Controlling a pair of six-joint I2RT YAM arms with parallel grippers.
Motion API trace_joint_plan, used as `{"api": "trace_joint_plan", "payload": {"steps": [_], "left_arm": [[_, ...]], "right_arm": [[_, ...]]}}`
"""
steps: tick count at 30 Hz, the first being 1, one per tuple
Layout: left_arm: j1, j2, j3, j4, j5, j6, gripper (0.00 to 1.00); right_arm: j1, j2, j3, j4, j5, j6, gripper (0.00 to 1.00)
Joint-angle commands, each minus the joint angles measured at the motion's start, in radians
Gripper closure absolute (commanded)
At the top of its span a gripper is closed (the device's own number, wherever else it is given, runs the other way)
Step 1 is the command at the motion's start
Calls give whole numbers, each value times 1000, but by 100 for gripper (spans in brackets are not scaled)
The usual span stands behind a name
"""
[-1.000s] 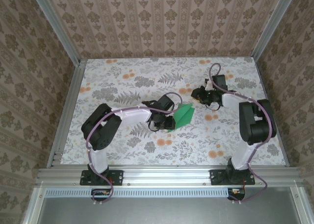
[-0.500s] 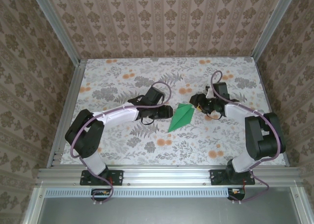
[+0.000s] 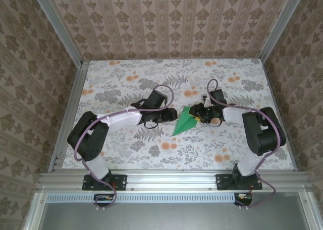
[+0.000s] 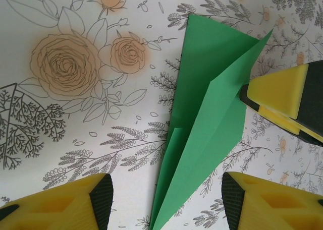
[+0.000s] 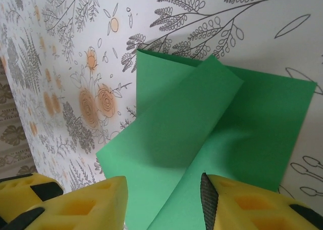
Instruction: Fold a paper plane with a square sheet of paper (pick it up from the middle)
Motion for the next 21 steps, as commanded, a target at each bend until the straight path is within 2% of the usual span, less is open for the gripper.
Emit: {"api": "trace_joint_plan", "payload": {"steps": [1,9,16,18,21], "left_arm": [[10,14,-12,19,17,-21,39],[24,18,-24,40,46,-34,38],[67,-5,-86,126,122,-65,37],[87,-19,-114,163,155,-78,34],[121,-56,-160,218,193,-91,25]], "right_arm": [[8,19,34,-11,1,5,56],[20,81,61,44,-31,11,68],[20,104,56,136,-59,16,88],[21,91,51,172,-77,28,91],[21,51,45,223,-112,47,94]]}}
